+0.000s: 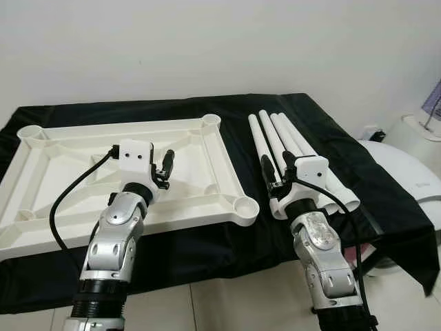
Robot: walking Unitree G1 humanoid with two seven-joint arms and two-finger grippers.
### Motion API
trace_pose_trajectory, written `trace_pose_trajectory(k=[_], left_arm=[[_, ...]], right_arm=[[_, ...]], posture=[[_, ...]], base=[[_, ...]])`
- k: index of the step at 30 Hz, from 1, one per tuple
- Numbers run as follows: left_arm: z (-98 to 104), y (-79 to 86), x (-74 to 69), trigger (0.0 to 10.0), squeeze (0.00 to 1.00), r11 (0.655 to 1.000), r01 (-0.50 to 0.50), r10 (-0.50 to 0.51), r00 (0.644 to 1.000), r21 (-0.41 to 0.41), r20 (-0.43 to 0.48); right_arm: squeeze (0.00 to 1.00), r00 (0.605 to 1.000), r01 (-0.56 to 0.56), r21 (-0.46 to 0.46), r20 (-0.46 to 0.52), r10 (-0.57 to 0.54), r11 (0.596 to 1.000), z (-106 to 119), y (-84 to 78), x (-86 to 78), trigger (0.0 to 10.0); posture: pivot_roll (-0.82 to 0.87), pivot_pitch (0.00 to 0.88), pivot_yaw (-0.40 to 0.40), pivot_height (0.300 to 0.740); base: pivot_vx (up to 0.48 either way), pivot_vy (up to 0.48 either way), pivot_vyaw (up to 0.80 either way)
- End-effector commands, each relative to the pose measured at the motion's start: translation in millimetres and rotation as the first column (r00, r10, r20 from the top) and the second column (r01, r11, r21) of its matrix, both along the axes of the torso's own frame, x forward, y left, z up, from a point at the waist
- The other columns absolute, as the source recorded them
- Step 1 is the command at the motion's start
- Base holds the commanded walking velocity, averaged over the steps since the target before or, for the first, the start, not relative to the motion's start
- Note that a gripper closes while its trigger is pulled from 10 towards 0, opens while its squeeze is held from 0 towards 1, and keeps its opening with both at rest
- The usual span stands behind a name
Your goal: Building children table
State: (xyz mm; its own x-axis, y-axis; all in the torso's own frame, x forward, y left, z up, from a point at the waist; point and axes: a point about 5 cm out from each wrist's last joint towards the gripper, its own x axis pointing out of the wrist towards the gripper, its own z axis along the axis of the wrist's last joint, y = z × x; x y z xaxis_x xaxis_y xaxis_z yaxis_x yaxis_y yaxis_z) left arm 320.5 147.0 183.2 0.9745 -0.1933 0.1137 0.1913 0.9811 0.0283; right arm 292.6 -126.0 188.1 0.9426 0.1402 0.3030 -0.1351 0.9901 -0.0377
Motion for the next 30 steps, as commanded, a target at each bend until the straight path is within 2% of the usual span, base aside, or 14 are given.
trace_pose_trajectory(k=[1,11,23,30], left_arm=[[-5.6,0.4,1.6,10.0,0.0,1.0,-0.006,0.006,1.0,0.005,-0.028],[-6.9,1.4,1.3,10.0,0.0,1.0,-0.014,0.014,0.999,0.011,-0.03],[-9.4,3.4,0.6,10.0,0.0,0.999,-0.031,0.031,0.999,0.008,-0.036],[-10.2,3.8,0.7,10.0,0.0,0.999,-0.034,0.034,0.999,0.008,-0.039]], right_arm=[[0.0,1.0,0.003,-0.002,-0.001,-0.003,1.0,-0.4,-1.5,-0.1,10.0],[0.0,1.0,-0.031,-0.001,0.004,0.031,1.0,0.3,1.4,-0.4,10.0],[0.0,0.999,-0.044,0.015,-0.004,0.044,0.999,0.1,2.0,-1.4,10.0],[0.0,0.999,-0.027,0.014,-0.016,0.027,1.0,-1.2,0.0,-0.6,10.0]], posture=[[0.0,0.002,0.004,0.74],[0.0,0.0,0.002,0.74],[0.0,0.007,0.002,0.74],[0.0,0.01,0.001,0.74]], base=[[0.0,0.0,0.0],[0.0,0.0,0.0],[0.0,0.0,0.8],[0.0,0.0,0.06]])
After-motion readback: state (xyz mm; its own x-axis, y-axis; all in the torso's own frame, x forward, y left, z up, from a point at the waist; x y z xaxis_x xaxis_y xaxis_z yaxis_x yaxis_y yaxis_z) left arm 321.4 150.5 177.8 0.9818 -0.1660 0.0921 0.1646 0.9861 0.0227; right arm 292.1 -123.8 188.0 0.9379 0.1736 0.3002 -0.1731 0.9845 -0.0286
